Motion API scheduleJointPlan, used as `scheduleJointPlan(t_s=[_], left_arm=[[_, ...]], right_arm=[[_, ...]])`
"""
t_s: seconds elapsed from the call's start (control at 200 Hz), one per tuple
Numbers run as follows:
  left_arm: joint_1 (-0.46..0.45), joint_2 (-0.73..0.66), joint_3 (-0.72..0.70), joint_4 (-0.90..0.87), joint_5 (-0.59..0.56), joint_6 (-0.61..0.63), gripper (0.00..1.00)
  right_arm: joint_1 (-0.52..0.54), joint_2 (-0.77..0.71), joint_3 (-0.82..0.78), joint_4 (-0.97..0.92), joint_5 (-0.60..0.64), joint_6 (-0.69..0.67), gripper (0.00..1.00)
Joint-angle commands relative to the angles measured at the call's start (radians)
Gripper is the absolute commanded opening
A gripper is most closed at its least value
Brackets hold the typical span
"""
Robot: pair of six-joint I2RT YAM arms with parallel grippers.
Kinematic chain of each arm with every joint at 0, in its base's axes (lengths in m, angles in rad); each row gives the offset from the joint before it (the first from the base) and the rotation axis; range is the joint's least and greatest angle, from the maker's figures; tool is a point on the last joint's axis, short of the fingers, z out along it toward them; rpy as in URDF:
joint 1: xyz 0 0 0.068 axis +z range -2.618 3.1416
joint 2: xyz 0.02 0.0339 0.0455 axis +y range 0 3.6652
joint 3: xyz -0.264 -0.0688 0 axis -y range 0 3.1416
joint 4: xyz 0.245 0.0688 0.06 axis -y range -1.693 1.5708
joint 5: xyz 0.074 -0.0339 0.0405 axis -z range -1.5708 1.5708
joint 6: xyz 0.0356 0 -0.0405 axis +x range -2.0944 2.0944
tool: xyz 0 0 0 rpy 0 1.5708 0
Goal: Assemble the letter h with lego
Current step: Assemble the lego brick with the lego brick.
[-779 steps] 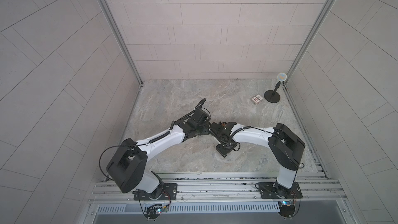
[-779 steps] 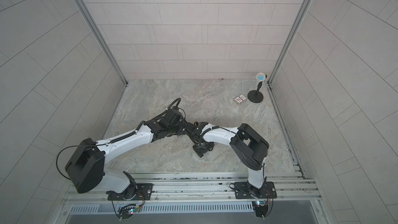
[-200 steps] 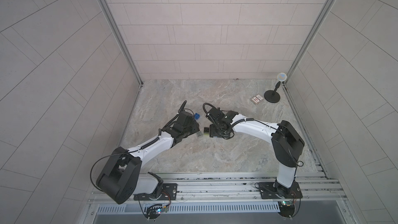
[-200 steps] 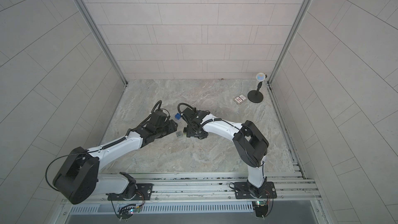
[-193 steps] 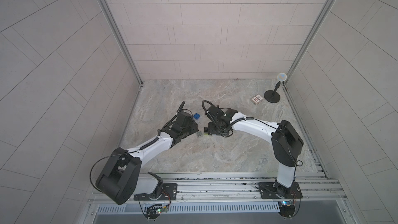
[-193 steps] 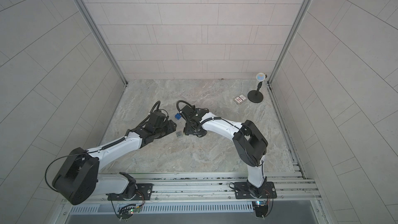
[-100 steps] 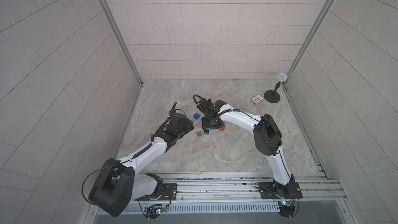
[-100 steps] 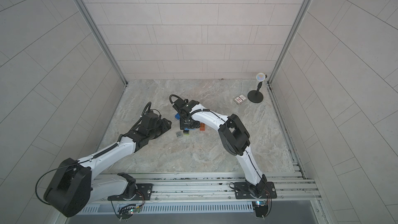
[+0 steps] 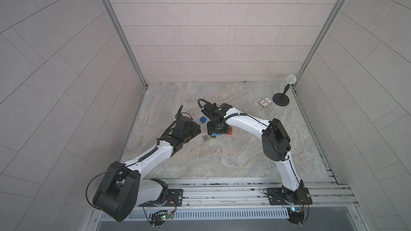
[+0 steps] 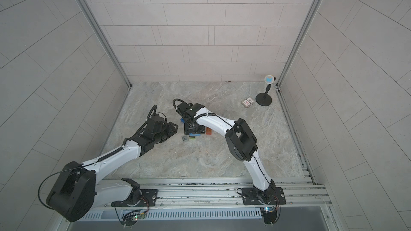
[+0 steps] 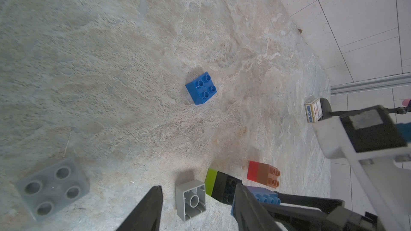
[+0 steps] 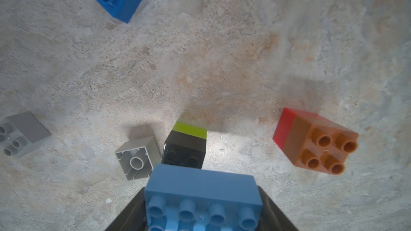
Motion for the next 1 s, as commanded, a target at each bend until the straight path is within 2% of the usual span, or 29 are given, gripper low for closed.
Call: scheduleJointPlan(t_s=[0.0, 0.671, 0.996], left_arm=[[0.006, -0.004, -0.008, 0.009, -0.003, -0.009, 0.59], [0.006, -0.005, -0.010, 0.014, 0.005, -0.012, 0.59], [0.007, 0.001, -0.008, 0.016, 0.016, -0.012, 0.59]], right_arm=[[0.002, 0.015, 0.013, -0.012, 0.008, 0.043, 0.00], [-0.005, 0.060, 0.036, -0.019, -0.021, 0.050, 0.02], [-0.010, 0.114, 0.064, -0.069, -0.012, 0.005, 0.03]])
